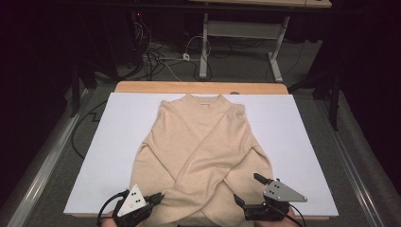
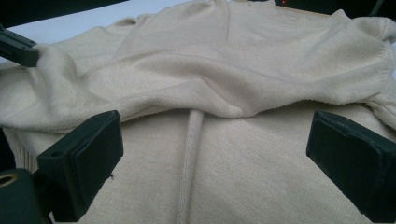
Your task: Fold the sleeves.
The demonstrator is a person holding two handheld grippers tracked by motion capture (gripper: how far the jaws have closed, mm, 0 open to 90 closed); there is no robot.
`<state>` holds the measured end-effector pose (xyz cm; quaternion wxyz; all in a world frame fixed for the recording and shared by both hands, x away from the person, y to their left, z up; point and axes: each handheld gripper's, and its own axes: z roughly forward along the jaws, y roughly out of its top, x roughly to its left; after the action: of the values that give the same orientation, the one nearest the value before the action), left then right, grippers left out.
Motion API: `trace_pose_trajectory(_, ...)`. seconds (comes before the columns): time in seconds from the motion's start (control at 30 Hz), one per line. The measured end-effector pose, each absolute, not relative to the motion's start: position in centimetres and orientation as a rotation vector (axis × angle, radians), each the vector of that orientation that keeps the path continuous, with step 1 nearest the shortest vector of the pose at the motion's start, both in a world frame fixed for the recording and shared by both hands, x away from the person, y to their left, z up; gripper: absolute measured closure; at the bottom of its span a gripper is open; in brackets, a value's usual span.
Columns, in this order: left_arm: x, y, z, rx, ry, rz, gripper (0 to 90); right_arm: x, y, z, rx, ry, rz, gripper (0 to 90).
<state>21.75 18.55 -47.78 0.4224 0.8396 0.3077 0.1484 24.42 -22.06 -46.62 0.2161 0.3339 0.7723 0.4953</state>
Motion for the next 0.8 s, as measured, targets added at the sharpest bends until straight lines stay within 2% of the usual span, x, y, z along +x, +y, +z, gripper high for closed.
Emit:
trace_pose_trajectory(0.03,21.7,18.5,-47.9,2.088,0.783,0.362,81.9,24.4,-22.1,-46.6,0.926,2.140,1.373,4.8)
trace_pose_trajectory(0.07,21.5,18.5,-48.0,2.076,0.793,0.360,61.8,24.5,-22.0,-46.7,0.933,2.143,1.369,4.8)
trace_pose_trajectory(0.13,21.1,18.4,-47.8,2.031,0.815,0.399,49.8,24.6,-22.0,-46.9,0.939,2.145,1.369,4.9)
trace_pose_trajectory(0.23,20.3,18.2,-47.1,1.981,0.777,0.368,50.6,24.8,-22.0,-47.0,0.950,2.147,1.370,5.1)
trace_pose_trajectory(0.27,20.0,17.9,-46.9,1.980,0.738,0.352,63.3,24.9,-22.0,-47.1,0.955,2.147,1.367,5.2)
trace_pose_trajectory(0.33,19.6,16.9,-47.0,2.015,0.694,0.315,65.1,25.0,-22.0,-47.1,0.962,2.148,1.365,5.5)
trace_pose_trajectory(0.43,19.9,14.8,-47.9,2.081,0.662,0.263,61.2,25.0,-22.1,-47.2,0.962,2.149,1.365,5.7)
trace_pose_trajectory(0.5,20.4,12.8,-48.8,2.157,0.652,0.255,48.6,25.0,-22.0,-47.2,0.957,2.153,1.359,5.9)
trace_pose_trajectory(0.57,20.6,12.1,-49.2,2.187,0.648,0.285,50.8,24.8,-22.0,-47.2,0.951,2.153,1.359,6.0)
trace_pose_trajectory(0.67,20.9,12.2,-49.0,2.183,0.663,0.273,77.1,24.7,-22.0,-47.2,0.950,2.154,1.357,6.3)
trace_pose_trajectory(0.8,19.3,12.0,-48.5,2.185,0.609,0.229,81.1,24.8,-22.2,-47.3,0.957,2.152,1.353,6.5)
